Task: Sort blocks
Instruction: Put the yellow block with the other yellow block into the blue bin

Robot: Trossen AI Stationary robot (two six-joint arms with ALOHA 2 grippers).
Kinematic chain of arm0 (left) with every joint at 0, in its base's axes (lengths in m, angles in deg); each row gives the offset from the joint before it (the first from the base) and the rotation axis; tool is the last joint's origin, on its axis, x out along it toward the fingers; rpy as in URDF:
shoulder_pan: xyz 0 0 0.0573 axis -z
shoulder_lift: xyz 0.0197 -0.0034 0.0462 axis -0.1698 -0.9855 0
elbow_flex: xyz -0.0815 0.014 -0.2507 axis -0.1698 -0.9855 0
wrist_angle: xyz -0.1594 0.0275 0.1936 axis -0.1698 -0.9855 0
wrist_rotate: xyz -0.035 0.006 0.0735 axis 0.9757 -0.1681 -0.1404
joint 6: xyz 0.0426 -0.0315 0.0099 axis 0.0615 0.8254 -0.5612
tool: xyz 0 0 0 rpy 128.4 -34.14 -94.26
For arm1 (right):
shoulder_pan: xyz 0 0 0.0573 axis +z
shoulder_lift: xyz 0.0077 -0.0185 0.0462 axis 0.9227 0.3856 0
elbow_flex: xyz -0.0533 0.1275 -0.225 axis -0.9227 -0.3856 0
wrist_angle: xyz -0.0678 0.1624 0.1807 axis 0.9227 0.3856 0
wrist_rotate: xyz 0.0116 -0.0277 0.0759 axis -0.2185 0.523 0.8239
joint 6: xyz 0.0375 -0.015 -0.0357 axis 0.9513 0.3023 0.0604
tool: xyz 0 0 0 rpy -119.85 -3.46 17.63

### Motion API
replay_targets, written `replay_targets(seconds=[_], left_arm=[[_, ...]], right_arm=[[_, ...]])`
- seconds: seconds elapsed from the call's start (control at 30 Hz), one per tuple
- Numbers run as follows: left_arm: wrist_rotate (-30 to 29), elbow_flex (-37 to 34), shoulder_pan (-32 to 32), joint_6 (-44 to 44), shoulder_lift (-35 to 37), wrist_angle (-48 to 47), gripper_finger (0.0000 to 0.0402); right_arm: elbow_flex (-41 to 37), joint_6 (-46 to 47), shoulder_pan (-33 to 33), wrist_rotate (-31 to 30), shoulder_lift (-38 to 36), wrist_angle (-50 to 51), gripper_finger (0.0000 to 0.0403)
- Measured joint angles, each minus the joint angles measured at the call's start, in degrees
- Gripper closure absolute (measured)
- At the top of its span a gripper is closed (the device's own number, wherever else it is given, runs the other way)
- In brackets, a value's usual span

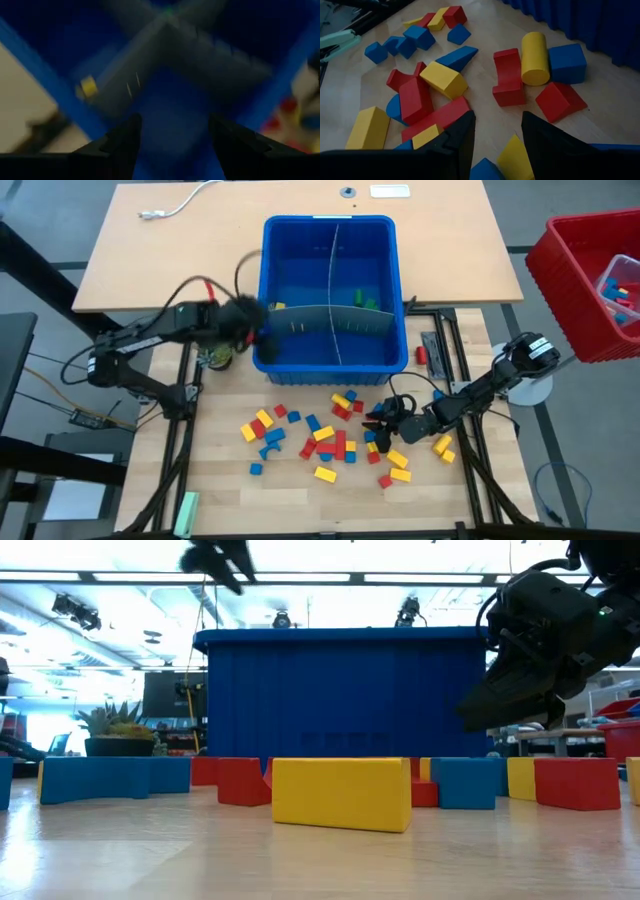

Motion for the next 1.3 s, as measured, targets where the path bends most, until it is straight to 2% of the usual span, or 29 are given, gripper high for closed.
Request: replay_targets(seconds=[0.17,0.37,0.47,0.53,0.7,0.97,1.07,1.17,1.3], left_arm=[[-1.8,-1.8,9.9,7.4,0.3,-10.3,0.0163],[-1.2,-7.8,19.4,11.1,0.3,-11.8,0.0163],[1.3,-11.8,22.2,10.1,0.3,-12.0,0.0163],[4.9,-15.3,23.3,8.9,0.3,-11.4,0.0163],[13.8,-24.9,24.3,4.2,0.3,-7.3,0.0163],[19.8,-37.3,25.9,-6.5,0.0,8.7,0.0163],[22.4,-40.3,26.4,-7.8,-0.2,14.9,0.0163],[23.4,-43.0,27.1,-9.1,-0.2,17.3,0.0163],[23.7,-45.0,29.6,-16.7,-0.2,17.0,0.0163]], right_arm=[[0.0,0.2,0.0,0.0,0.0,0.0,0.0252],[0.0,0.7,0.0,0.8,0.0,0.0,0.0252],[0.0,0.7,0.0,1.0,0.0,0.0,0.0252],[0.0,0.8,0.0,1.0,0.0,0.0,0.0252],[0.0,1.0,0.0,1.0,0.0,0.0,0.0252],[0.0,1.2,0.0,1.0,0.0,-0.1,0.0252],[0.0,1.2,0.0,1.0,0.0,-0.1,0.0252],[0.0,1.2,0.0,1.0,0.0,-0.1,0.0252],[0.0,1.2,0.0,1.0,0.0,-0.1,0.0252]])
